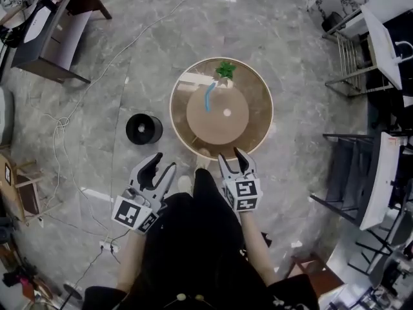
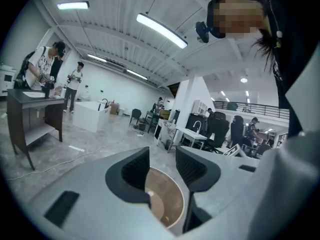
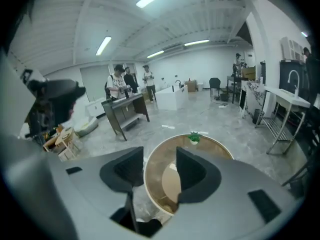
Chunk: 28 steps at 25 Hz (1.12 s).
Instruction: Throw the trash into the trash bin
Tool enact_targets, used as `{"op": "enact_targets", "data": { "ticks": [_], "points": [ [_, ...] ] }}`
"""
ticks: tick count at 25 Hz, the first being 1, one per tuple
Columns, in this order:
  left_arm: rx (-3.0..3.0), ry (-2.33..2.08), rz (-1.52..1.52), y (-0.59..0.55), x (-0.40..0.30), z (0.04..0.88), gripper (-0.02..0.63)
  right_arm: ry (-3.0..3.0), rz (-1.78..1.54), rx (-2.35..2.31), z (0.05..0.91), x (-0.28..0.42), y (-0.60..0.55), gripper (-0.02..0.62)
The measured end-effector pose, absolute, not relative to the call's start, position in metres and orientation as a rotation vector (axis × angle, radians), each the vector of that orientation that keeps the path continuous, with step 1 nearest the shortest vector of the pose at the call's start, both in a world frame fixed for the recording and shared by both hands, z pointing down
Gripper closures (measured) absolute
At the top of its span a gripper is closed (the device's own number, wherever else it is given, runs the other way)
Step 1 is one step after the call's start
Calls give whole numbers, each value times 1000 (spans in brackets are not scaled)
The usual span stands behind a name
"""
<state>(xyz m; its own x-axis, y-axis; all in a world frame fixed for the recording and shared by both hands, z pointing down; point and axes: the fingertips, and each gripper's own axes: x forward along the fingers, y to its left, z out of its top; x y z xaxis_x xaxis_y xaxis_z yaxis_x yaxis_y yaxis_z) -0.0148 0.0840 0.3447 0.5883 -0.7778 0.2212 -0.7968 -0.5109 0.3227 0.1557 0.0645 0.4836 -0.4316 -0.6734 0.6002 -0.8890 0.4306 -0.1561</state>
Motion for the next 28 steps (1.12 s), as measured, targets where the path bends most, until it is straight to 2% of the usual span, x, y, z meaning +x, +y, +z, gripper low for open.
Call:
{"op": "enact_targets", "data": {
  "ticks": [7, 10, 13, 22, 28],
  "points": [
    [2240, -1473, 82, 62, -44, 350, 481, -2027, 602, 1083, 615, 141, -26, 406],
    [2163, -1505, 95, 65, -53, 363, 551, -1988, 578, 1001, 656, 129, -49, 425],
    [2105, -1486, 106, 67, -58, 380, 579, -1948, 541, 939, 690, 120, -65, 431],
    [1854, -1452, 146, 87, -84, 455, 591, -1833, 559, 854, 801, 105, -95, 433],
    [1702, -1421, 114, 102, -98, 489, 591, -1752, 589, 822, 841, 101, -105, 434]
  ]
}}
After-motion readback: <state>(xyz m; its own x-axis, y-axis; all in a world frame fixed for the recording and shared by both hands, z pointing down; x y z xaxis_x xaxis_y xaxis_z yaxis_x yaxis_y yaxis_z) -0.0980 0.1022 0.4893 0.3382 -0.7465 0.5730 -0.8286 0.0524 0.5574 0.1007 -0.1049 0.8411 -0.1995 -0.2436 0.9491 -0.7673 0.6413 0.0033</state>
